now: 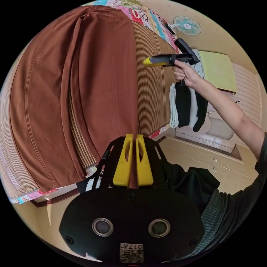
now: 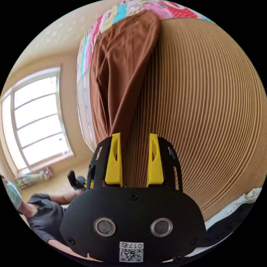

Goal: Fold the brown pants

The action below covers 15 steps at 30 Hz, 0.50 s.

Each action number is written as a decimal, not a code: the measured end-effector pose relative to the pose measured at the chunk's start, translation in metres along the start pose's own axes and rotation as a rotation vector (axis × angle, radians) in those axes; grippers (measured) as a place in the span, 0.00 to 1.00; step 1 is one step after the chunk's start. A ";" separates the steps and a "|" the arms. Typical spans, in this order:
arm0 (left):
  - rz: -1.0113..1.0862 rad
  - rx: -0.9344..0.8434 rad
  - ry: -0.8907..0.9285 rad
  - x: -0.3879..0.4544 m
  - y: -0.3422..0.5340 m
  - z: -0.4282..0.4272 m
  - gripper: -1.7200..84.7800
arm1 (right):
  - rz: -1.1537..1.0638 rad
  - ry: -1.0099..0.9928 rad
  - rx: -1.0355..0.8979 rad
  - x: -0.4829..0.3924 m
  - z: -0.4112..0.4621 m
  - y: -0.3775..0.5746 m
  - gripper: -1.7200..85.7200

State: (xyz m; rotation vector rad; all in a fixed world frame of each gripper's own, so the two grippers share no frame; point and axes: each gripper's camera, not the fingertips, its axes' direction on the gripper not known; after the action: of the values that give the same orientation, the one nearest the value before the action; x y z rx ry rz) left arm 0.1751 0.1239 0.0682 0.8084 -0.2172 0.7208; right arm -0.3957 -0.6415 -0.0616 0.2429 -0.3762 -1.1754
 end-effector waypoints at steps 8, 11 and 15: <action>-0.081 0.067 0.131 -0.029 0.023 -0.023 0.02 | 0.093 0.105 0.178 -0.015 0.024 -0.089 0.13; -0.139 0.107 0.254 -0.048 0.035 -0.037 0.01 | -0.069 0.421 0.224 -0.093 0.041 -0.085 0.06; -0.326 0.229 0.648 -0.099 0.075 -0.061 0.01 | -0.401 0.797 0.311 -0.243 0.111 -0.058 0.05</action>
State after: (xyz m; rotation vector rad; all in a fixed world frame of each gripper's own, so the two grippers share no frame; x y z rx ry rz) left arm 0.0468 0.1538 0.0266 0.7624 0.5774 0.6677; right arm -0.5716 -0.4356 -0.0210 1.0558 0.2109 -1.3007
